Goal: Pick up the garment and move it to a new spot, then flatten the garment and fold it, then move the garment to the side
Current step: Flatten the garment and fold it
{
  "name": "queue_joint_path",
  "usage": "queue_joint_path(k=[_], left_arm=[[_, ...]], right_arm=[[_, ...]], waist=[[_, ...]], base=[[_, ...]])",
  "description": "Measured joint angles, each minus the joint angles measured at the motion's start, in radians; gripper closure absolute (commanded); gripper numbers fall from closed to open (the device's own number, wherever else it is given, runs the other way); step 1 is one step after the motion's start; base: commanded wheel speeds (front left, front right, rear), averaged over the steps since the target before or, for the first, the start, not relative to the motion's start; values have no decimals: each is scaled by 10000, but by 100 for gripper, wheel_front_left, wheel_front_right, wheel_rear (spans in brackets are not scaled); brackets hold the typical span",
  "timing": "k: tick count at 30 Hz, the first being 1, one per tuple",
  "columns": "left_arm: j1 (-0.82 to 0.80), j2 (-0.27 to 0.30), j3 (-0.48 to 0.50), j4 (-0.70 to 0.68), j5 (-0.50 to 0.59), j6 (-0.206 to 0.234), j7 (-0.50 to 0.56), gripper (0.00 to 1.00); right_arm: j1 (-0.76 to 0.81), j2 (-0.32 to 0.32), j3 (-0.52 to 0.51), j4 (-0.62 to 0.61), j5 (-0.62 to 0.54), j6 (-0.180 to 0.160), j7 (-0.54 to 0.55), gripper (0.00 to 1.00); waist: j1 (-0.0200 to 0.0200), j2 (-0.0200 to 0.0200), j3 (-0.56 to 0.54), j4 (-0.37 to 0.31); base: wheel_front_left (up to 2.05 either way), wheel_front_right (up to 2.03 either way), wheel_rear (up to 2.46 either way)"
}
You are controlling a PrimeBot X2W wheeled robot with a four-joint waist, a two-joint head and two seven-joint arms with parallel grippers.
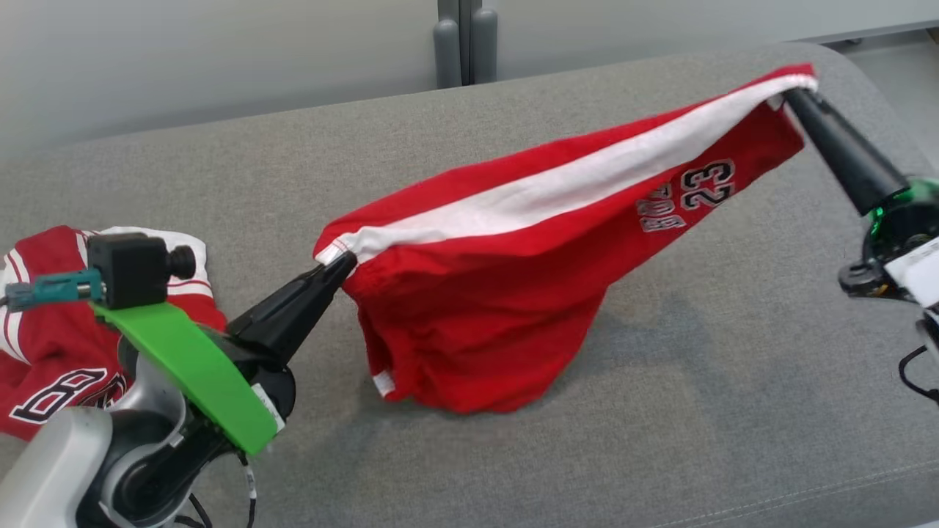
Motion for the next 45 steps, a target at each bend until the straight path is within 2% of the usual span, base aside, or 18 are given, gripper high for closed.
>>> queue_joint_path(k=[6, 11, 13, 15, 19, 21, 22, 25, 26, 27, 29, 32, 34, 37, 39, 42, 45], left_arm=[[-244, 721, 481, -1737, -1333, -466, 911, 100], [-258, 1104, 901, -3369, -2667, -487, 1651, 100], [-366, 1116, 1164, -3791, -3244, -290, 1868, 100], [-707, 1197, 1308, -3730, -3603, 52, 2178, 100], [-1454, 1300, 1275, -2088, -3847, 779, 2704, 100], [-2055, 1292, 1233, -869, -3457, 938, 2761, 100], [-2481, 1252, 1223, -270, -3131, 961, 2748, 100], [-4056, 1091, 1177, 913, -1682, 943, 2451, 100], [-4645, 922, 1170, 1141, -1156, 909, 2180, 100], [-5249, 679, 1283, 1452, -428, 903, 1645, 100], [-6357, 711, 1045, 1593, 1152, 819, 1214, 100], [-7040, 527, 614, 1530, 2021, 817, 652, 100], [-6938, 324, 180, 1528, 2351, 688, 360, 100], [-6228, 130, -458, 1593, 2775, 207, -100, 100], [-5831, 113, -616, 1718, 2867, 100, -284, 100], [-4343, 234, -1066, 2673, 3455, -242, -980, 100], [-2839, 428, -1360, 3802, 3958, -322, -1680, 100]], right_arm=[[-148, -155, -1450, -2169, 2119, 0, -155, 100], [238, -719, -2784, -2949, 3386, 0, -171, 100], [728, -1047, -3116, -2778, 3712, -75, -19, 100], [1016, -1216, -3114, -2380, 4002, -428, 255, 100], [892, -1231, -2316, -1235, 4056, -1116, 792, 100], [361, -1058, -1814, -823, 3789, -1453, 897, 100], [-138, -775, -1605, -631, 3735, -1695, 878, 100], [-2095, 0, -1325, 146, 3010, -2671, 456, 100], [-2823, 265, -1302, 362, 2746, -2844, 194, 100], [-3547, 546, -1315, 585, 2474, -2842, -140, 100], [-4791, 1106, -1340, 836, 2115, -2796, -732, 100], [-5997, 1824, -1358, 853, 1912, -2631, -1436, 100], [-6150, 1877, -1118, 849, 1678, -2556, -1561, 100], [-5471, 1806, -660, 959, 1325, -2554, -1599, 100], [-5045, 1797, -489, 1103, 1246, -2554, -1599, 100], [-3284, 1825, 284, 1998, 991, -2548, -1582, 100], [-1495, 1810, 1212, 2903, 518, -2293, -1496, 100]], waist=[[0, 0, -357, -167], [0, 0, -384, -461], [0, 0, -282, -539], [0, 0, -121, -599], [0, 0, 322, -659], [0, 0, 561, -662], [0, 0, 686, -655], [0, 0, 1065, -602], [0, 0, 1190, -581], [0, 0, 1321, -559], [0, 0, 1578, -518], [0, 0, 1978, -466], [0, 0, 2244, -445], [0, 0, 2650, -432], [0, 0, 2784, -430], [1, 0, 3159, -439], [1, 0, 3402, -475]], base=[[0, 0, 0], [0, 0, 0], [0, 0, 0], [0, 0, 0], [0, 0, 0], [0, 0, 0], [0, 0, 0], [0, 0, 0], [0, 0, 0], [0, 0, 0], [0, 0, 0], [0, 0, 0], [0, 0, 0], [0, 0, 0], [0, 0, 0], [0, 0, 0], [0, 0, 0]])
